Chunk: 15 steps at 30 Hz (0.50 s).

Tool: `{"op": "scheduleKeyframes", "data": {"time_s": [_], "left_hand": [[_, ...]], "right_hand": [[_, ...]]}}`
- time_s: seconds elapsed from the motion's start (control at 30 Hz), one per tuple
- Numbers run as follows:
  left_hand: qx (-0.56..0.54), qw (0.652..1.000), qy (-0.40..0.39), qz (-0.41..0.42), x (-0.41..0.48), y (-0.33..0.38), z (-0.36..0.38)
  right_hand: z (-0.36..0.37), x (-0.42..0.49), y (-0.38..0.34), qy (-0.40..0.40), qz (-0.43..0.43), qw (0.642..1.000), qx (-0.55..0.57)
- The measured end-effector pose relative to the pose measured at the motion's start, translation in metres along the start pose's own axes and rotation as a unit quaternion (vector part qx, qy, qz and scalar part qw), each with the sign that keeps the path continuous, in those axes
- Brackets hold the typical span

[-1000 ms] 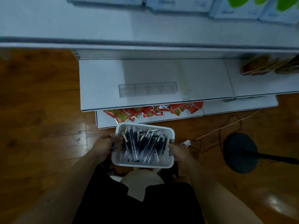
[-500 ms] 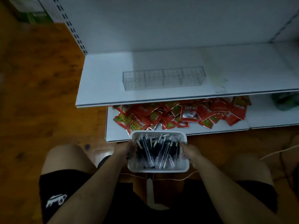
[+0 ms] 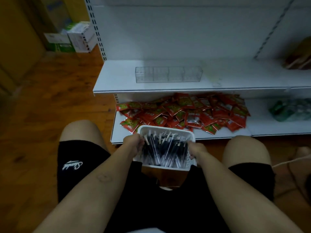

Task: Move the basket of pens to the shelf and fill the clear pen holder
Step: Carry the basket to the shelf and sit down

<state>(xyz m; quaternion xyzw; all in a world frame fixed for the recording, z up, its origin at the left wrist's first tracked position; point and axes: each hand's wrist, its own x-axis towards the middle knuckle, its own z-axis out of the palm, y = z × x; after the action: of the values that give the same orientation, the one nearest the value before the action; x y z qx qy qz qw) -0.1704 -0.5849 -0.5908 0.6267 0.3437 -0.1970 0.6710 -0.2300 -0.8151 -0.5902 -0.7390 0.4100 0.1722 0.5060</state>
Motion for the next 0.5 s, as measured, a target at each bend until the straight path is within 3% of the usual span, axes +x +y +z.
{"op": "scheduleKeyframes", "data": {"time_s": [0.27, 0.4, 0.5], "left_hand": [[0.012, 0.999, 0.016, 0.031, -0.03, 0.006, -0.018], [-0.006, 0.998, 0.042, 0.036, -0.03, 0.006, -0.024], [-0.009, 0.998, 0.027, 0.055, -0.038, 0.01, -0.023]], "right_hand": [[0.0, -0.039, -0.001, 0.026, -0.025, 0.999, 0.018], [-0.002, -0.044, -0.018, 0.062, -0.079, 0.995, -0.016], [-0.009, -0.041, -0.015, 0.059, -0.084, 0.994, 0.03]]}}
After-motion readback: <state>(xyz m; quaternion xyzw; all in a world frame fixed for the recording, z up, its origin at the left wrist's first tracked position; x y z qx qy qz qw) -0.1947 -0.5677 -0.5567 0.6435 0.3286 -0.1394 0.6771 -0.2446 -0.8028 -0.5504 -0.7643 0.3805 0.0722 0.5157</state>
